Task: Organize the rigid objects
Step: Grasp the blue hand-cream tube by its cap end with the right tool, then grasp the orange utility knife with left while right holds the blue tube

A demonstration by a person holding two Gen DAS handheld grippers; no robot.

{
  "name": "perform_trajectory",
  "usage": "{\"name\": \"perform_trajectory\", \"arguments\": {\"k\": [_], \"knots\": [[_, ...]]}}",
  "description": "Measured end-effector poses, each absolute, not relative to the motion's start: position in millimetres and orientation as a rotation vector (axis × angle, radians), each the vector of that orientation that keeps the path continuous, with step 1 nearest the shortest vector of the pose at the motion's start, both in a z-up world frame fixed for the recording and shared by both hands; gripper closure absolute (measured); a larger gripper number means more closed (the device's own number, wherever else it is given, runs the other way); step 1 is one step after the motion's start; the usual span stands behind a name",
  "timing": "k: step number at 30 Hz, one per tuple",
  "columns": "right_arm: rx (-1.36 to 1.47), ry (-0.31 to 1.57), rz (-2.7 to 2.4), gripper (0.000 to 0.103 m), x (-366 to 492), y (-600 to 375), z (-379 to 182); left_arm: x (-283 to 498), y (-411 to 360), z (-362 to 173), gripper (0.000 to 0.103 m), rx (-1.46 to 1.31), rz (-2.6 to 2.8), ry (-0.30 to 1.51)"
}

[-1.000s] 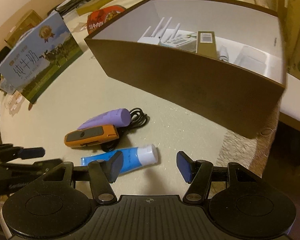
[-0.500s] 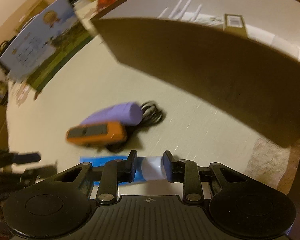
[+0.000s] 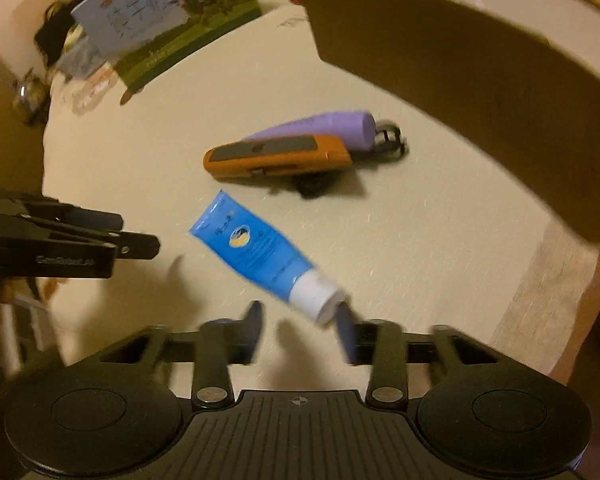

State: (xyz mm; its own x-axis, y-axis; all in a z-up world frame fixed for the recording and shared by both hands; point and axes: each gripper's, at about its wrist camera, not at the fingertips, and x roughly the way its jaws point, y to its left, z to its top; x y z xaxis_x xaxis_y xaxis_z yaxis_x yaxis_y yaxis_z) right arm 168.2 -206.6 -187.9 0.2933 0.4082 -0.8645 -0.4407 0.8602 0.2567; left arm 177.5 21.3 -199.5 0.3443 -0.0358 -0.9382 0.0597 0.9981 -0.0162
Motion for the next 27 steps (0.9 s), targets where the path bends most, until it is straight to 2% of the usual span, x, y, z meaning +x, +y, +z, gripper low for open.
{"name": "perform_trajectory", "arguments": {"k": [1, 13, 15, 17, 18, 27], "knots": [[-0.066, 1.119, 0.581, 0.048, 170, -203, -187, 178, 22, -200, 0.054, 0.021, -0.063, 1.216], [-0.324, 1.051, 0.780, 0.048, 180, -160, -215, 187, 18, -207, 0.054, 0.032, -0.089, 1.215], [-0.350, 1.049, 0.783, 0.054, 176, -158, -219, 188, 18, -208, 0.054, 0.036, -0.092, 1.214], [-0.382, 1.022, 0.786, 0.066, 170, -159, -219, 188, 17, -208, 0.054, 0.041, -0.098, 1.209], [-0.386, 1.018, 0.786, 0.069, 168, -160, -219, 188, 17, -207, 0.054, 0.046, -0.103, 1.206], [-0.295, 1.069, 0.633, 0.071, 146, -212, -215, 195, 7, -206, 0.054, 0.128, -0.172, 1.155]]}}
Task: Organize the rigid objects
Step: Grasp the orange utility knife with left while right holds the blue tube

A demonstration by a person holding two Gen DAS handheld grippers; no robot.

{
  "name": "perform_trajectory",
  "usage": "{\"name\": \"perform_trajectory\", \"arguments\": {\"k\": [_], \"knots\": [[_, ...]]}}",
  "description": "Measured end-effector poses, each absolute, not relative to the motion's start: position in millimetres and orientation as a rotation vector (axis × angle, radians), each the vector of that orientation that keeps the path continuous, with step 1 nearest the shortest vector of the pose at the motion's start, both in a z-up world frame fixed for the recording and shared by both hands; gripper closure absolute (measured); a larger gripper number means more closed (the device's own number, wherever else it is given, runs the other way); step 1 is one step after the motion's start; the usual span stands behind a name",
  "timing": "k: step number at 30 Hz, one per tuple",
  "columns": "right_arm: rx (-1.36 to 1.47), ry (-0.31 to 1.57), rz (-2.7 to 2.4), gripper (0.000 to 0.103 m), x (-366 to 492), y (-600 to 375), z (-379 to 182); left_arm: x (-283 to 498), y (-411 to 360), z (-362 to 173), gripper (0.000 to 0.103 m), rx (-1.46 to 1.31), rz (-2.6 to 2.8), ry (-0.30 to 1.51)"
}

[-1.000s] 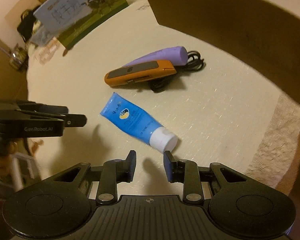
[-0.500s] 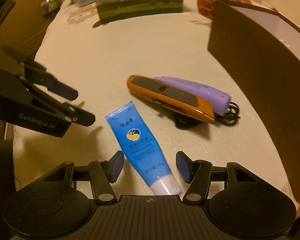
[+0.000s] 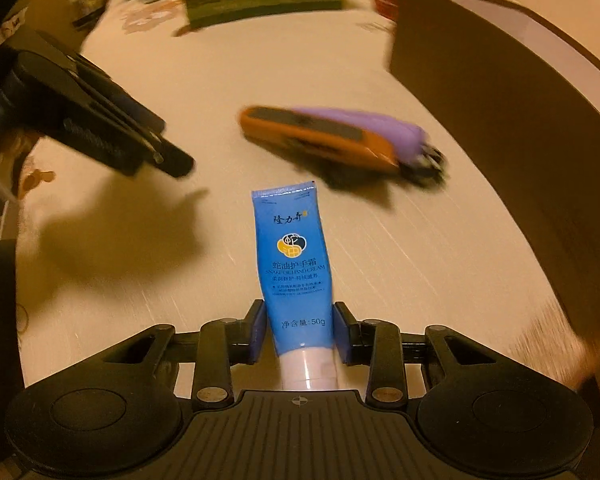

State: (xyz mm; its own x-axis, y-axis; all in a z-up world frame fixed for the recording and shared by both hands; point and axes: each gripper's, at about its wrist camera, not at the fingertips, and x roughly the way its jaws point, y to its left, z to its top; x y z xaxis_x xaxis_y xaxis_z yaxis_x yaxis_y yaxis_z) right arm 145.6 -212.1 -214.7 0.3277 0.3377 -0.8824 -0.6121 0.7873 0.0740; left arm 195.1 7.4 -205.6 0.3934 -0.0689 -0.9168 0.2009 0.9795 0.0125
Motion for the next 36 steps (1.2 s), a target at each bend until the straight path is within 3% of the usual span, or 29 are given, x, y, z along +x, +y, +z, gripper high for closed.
{"name": "perform_trajectory", "arguments": {"k": [9, 15, 20, 22, 23, 26, 36], "knots": [[-0.052, 1.111, 0.253, 0.071, 161, -256, -213, 220, -13, -210, 0.050, 0.271, -0.292, 1.077], [0.011, 1.108, 0.195, 0.071, 179, -262, -212, 241, -23, -224, 0.040, 0.359, -0.374, 1.040], [0.046, 1.105, 0.189, 0.070, 179, -270, -215, 251, -27, -237, 0.040, 0.412, -0.438, 1.045], [0.046, 1.104, 0.190, 0.070, 177, -271, -214, 249, -29, -236, 0.044, 0.418, -0.445, 1.042], [0.047, 1.103, 0.192, 0.070, 177, -271, -214, 248, -28, -235, 0.052, 0.415, -0.452, 1.039], [0.051, 1.104, 0.194, 0.070, 175, -272, -213, 241, -28, -231, 0.063, 0.387, -0.469, 1.057], [0.052, 1.105, 0.201, 0.070, 177, -273, -213, 205, -48, -223, 0.075, 0.262, -0.533, 1.122]]}}
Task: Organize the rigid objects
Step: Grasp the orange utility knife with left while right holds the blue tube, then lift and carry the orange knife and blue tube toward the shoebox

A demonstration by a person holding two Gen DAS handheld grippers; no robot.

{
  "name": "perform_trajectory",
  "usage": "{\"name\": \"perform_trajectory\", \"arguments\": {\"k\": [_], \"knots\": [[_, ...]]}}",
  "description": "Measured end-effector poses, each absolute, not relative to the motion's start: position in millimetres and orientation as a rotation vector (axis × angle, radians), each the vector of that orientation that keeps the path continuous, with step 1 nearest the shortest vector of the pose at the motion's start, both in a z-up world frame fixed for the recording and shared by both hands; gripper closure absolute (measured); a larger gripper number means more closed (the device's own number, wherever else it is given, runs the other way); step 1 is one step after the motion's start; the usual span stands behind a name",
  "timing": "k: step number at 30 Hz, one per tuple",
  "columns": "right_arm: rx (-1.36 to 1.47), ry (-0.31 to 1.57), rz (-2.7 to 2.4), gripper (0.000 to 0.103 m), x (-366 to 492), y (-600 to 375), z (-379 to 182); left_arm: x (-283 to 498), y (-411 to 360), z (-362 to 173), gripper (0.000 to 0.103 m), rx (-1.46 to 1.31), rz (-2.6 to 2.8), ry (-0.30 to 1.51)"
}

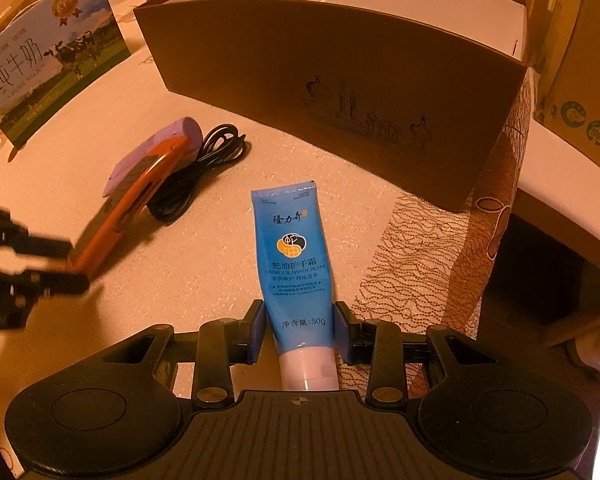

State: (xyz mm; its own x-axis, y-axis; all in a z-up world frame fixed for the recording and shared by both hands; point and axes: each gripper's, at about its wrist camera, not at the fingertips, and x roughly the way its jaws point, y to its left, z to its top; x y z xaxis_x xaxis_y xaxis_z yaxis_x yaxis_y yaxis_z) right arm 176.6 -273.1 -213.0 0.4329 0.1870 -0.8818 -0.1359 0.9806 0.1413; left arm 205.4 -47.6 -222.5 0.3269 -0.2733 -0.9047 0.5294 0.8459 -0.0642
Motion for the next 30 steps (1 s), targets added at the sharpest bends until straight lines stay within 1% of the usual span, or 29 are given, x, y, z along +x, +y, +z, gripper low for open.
{"name": "perform_trajectory", "arguments": {"k": [4, 8, 12, 15, 17, 30], "knots": [[0.054, 1.106, 0.203, 0.070, 177, -273, -213, 206, -57, -222, 0.074, 0.249, -0.491, 1.113], [0.048, 1.115, 0.202, 0.070, 179, -273, -214, 220, -64, -219, 0.066, 0.238, -0.471, 1.092], [0.047, 1.117, 0.200, 0.070, 181, -272, -215, 236, -67, -222, 0.066, 0.226, -0.448, 1.105], [0.048, 1.117, 0.200, 0.070, 181, -273, -216, 243, -66, -227, 0.069, 0.216, -0.397, 1.131], [0.047, 1.116, 0.202, 0.070, 181, -273, -216, 240, -63, -228, 0.088, 0.203, -0.385, 1.142], [0.011, 1.109, 0.219, 0.070, 175, -269, -217, 187, -43, -225, 0.088, 0.148, -0.277, 1.208]]}}
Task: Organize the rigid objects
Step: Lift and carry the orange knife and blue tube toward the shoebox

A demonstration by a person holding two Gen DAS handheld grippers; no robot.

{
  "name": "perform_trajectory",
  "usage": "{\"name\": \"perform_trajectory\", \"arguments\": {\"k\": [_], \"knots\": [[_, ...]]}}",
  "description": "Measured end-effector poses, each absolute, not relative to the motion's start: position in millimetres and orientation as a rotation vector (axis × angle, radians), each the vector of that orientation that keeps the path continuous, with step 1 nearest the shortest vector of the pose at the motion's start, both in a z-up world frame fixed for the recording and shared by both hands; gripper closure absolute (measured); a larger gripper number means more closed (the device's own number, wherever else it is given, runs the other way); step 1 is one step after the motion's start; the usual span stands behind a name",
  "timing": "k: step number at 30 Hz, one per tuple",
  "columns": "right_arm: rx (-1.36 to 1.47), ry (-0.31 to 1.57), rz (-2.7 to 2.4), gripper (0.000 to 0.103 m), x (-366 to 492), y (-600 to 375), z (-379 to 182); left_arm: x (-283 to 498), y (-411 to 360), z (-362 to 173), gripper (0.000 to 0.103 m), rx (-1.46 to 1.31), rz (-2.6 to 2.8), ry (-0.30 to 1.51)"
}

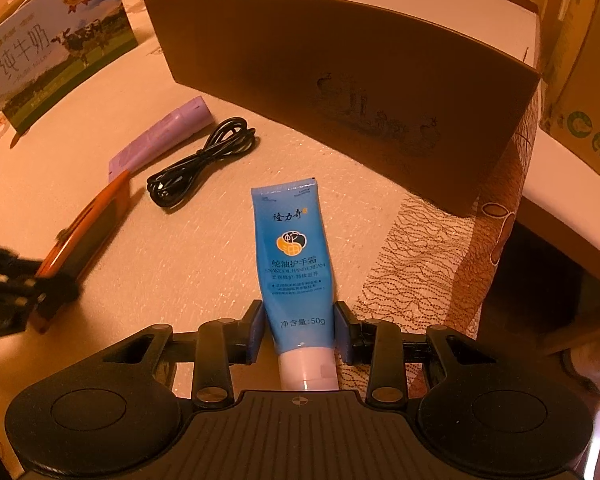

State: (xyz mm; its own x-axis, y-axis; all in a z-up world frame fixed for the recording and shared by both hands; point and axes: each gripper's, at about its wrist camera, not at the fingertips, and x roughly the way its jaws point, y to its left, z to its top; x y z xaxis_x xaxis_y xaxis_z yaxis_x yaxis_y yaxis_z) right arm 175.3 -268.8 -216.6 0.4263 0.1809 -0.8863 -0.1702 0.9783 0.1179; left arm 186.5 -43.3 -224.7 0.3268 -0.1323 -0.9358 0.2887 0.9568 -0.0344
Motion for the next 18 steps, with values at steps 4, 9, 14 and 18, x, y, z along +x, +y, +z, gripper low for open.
{"name": "perform_trajectory", "arguments": {"k": [4, 9, 14, 18], "knots": [[0.005, 1.113, 0.222, 0.070, 178, -269, -217, 194, -43, -224, 0.085, 0.125, -0.273, 1.212], [0.002, 1.111, 0.223, 0.070, 182, -267, -220, 214, -51, -225, 0.084, 0.139, -0.269, 1.198], [-0.006, 1.105, 0.221, 0.068, 186, -264, -221, 219, -57, -228, 0.088, 0.173, -0.259, 1.201], [-0.022, 1.098, 0.225, 0.068, 188, -263, -222, 216, -56, -228, 0.088, 0.163, -0.231, 1.198]]}}
